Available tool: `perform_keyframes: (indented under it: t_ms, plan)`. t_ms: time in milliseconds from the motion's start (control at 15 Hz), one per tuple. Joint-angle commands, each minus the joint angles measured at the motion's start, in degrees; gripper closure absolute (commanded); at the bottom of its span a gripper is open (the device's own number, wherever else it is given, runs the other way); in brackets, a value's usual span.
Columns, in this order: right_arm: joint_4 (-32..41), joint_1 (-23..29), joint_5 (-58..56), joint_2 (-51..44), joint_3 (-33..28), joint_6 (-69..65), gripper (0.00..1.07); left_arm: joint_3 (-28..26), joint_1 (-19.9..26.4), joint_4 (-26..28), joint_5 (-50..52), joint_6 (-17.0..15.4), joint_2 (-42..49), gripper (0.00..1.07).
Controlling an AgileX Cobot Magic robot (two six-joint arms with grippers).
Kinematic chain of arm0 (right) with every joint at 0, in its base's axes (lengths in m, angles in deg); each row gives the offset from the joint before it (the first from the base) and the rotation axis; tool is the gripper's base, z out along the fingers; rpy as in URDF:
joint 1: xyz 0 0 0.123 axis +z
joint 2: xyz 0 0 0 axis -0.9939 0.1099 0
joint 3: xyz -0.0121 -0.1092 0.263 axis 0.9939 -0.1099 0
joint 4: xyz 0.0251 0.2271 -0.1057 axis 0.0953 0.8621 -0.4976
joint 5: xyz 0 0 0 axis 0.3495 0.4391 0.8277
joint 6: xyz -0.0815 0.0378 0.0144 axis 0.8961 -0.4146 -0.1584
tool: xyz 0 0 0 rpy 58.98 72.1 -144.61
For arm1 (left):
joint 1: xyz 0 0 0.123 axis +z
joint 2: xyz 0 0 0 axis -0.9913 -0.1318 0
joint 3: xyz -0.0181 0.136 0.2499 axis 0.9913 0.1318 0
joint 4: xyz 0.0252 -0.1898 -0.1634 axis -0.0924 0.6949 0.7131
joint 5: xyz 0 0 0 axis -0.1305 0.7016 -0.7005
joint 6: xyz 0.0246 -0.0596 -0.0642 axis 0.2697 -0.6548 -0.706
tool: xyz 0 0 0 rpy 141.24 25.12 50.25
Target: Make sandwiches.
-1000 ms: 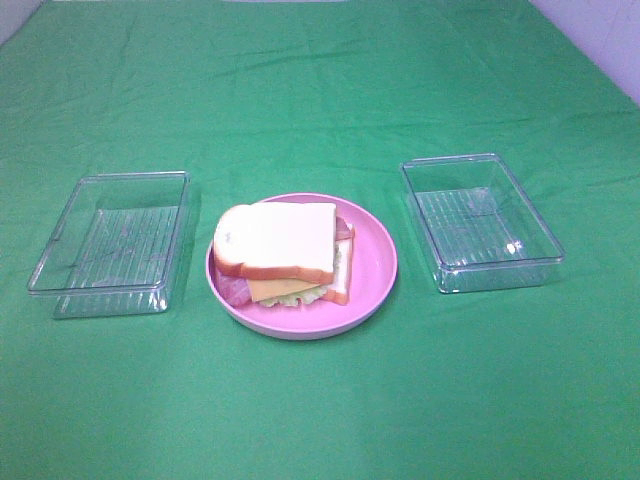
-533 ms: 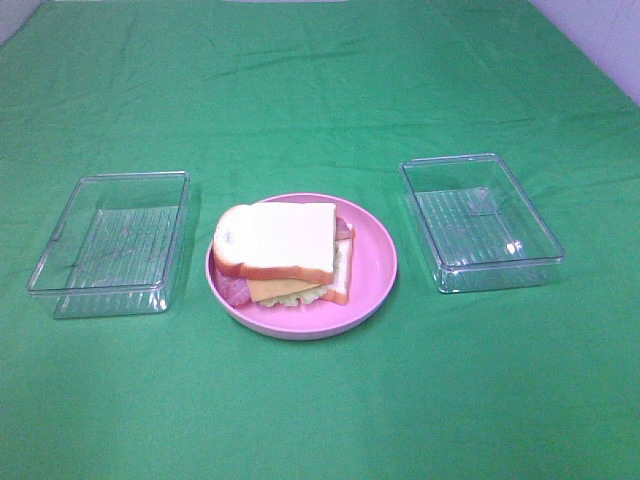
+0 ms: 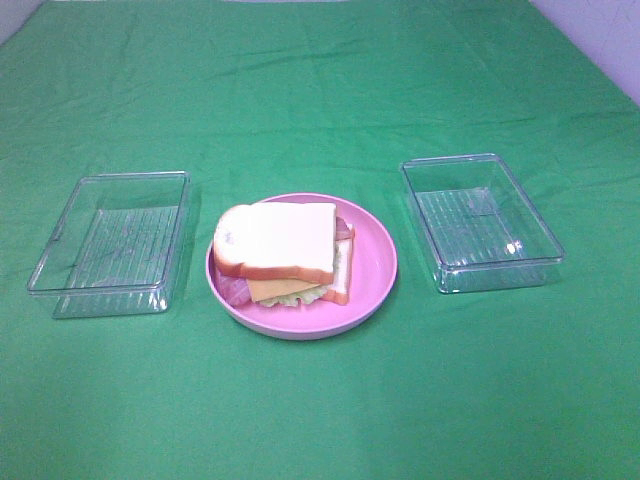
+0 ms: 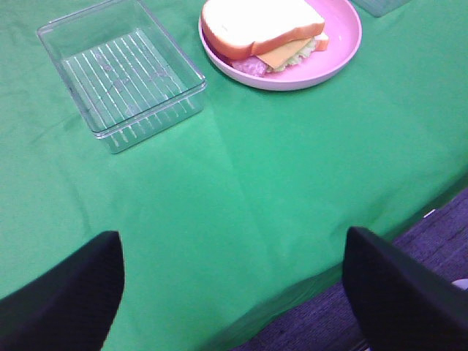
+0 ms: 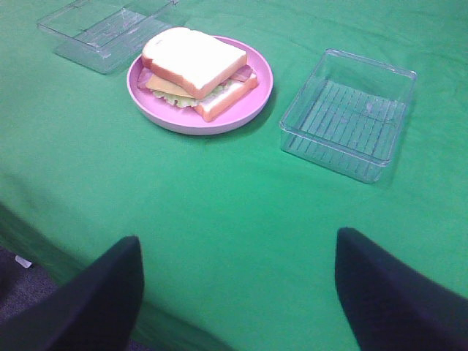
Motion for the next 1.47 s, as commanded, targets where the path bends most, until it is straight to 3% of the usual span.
perform_keyframes:
  t_ms: [67, 333, 467, 667, 733, 867, 933, 1200, 1467]
  plan:
    - [-0.5, -0.1, 0.7, -0.5, -0.2, -0.5, 0.37, 0.2, -0.2, 0.7, -0.2, 2.1, 0.1, 0.29]
    - [-0.3, -0.5, 0.7, -0.5, -0.2, -0.5, 0.37, 0.2, -0.2, 0.7, -0.2, 2.1, 0.1, 0.29]
    - [-0.1, -3.3, 0.7, -0.5, -0.2, -0.5, 0.37, 0.2, -0.2, 0.7, -0.2, 2.1, 0.1, 0.29]
    - [0.1, -14.9, 0.7, -0.5, -0.2, -0.5, 0.37, 0.2, -0.2, 0.7, -0.2, 2.1, 0.1, 0.29]
    - [0.1, -22.6, 0.7, -0.5, -0.2, -0.5, 0.37, 0.2, -0.2, 0.7, -0.2, 2.1, 0.1, 0.29]
    - [0.1, -25.7, 0.7, -0.5, -0.2, -0.5, 0.37, 0.2, -0.2, 0.6, -0.2, 2.1, 0.2, 0.29]
    - [0.2, -28.0, 0.7, -0.5, -0.2, -0.5, 0.37, 0.2, 1.1, 0.6, -0.2, 2.1, 0.2, 0.29]
    - [0.2, -28.0, 0.7, -1.0, -0.2, -0.5, 0.37, 0.2, 9.8, 0.6, -0.2, 2.1, 1.6, 0.29]
    - [0.2, -28.0, 0.7, -0.9, -0.2, -0.5, 0.37, 0.2, 17.2, 0.6, -0.2, 2.1, 10.3, 0.29]
